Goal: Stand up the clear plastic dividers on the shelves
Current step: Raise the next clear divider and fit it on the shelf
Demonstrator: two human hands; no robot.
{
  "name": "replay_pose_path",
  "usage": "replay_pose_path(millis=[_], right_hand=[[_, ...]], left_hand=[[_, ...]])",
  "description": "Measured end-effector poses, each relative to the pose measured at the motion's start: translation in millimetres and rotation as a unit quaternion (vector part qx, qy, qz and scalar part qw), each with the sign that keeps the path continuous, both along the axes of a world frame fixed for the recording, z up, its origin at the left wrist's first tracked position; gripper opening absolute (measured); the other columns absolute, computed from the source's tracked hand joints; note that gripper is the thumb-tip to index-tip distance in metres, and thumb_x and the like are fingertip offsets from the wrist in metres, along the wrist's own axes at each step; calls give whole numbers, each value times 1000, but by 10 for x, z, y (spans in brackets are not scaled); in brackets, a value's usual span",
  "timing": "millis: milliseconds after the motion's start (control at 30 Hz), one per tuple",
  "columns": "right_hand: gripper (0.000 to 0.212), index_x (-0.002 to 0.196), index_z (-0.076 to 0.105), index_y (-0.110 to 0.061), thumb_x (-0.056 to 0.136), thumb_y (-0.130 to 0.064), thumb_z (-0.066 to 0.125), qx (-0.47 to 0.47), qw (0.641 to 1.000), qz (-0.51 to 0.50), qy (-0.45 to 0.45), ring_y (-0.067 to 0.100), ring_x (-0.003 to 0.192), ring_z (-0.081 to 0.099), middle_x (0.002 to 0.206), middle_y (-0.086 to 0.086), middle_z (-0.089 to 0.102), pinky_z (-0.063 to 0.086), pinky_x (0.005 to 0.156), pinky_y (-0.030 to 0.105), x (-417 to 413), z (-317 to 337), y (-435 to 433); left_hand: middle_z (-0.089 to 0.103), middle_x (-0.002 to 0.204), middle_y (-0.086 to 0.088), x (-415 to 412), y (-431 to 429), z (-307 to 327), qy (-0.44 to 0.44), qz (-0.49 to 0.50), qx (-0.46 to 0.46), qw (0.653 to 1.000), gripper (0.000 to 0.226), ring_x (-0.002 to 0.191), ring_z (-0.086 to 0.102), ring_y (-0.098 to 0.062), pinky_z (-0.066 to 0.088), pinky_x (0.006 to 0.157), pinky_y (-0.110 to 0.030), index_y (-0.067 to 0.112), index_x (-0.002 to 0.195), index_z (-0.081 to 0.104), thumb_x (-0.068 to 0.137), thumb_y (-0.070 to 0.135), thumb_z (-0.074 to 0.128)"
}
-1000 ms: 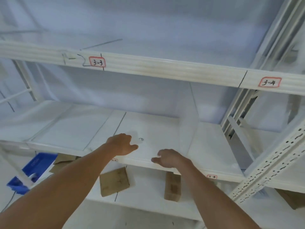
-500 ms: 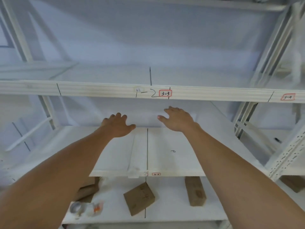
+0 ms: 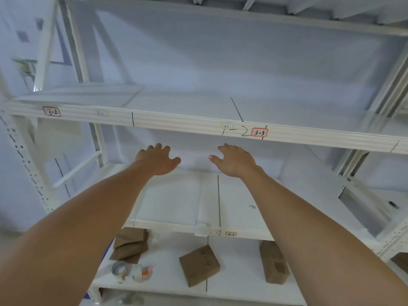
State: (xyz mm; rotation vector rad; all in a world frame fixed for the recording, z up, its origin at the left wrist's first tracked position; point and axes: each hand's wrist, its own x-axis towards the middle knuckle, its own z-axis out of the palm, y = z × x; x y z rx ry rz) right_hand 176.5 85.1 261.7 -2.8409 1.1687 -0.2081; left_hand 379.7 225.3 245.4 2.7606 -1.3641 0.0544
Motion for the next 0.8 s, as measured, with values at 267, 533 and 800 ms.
replay_pose_path(millis=[267,533,800], right_hand=[[69,155,31,-25,98,-64,32,45,997,-53,-37,29,145,29,162,0,29,30,113,47,148,-215,111],[66,152,34,-20,99,-60,36,110,987,-105,-56,31,137,41,154,5,42,42,104,48,78,-1013,155],[59,132,52,-9,97,-56,45,236,952,-190,-47,33,112,59,125,12,61,47,81,37,-20,-2296,51]], left_hand=[[41,156,-8,251,84,-263,39,-20,8,999,69,143,38,-32,34,111,-50,22,152,40,97,63,30],[55,143,-5,183,-87,-924,53,-96,37,993,57,130,54,-29,46,100,-42,21,143,49,95,51,51],[63,130,-4,-136,-392,-1958,71,-187,89,976,40,116,62,-29,53,94,-40,22,135,59,96,34,59]])
